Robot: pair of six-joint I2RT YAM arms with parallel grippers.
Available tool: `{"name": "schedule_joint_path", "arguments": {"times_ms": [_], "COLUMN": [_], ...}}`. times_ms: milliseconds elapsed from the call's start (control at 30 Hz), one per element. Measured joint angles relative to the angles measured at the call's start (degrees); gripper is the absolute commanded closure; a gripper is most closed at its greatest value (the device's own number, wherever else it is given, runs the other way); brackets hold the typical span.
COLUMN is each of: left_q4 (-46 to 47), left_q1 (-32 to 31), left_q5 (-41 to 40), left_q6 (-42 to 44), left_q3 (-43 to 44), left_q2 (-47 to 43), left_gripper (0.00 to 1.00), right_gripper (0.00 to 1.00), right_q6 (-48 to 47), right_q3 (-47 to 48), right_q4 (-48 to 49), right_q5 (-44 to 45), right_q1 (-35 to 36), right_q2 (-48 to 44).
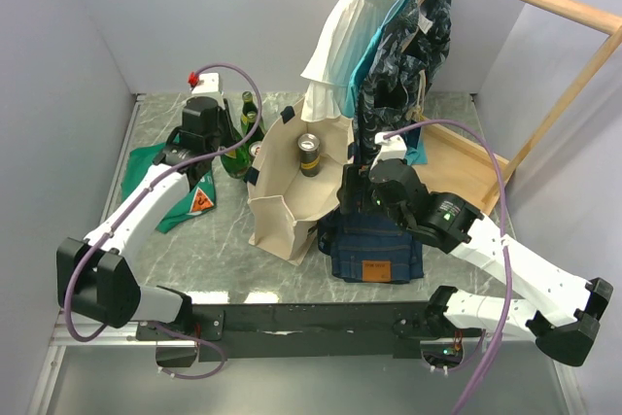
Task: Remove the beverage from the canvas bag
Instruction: Place the drink at the center of the board.
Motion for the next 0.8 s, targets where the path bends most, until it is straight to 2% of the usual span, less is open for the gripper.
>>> {"name": "schedule_joint_path", "arguments": {"times_ms": [800], "left_q4": [3.6], "left_q1": [0.0], "left_q5": [0.0], "left_q6": [-0.1], "left_q3": [-2.3], "left_q2": [1.7], "left_gripper": [0.99], "right_gripper": [0.05], "right_q6": [-0.5], "right_q3": [0.0], "right_q4": [-0.6], "right_q5": [1.0], "right_q1": [0.0], "right_q2": [0.2]}}
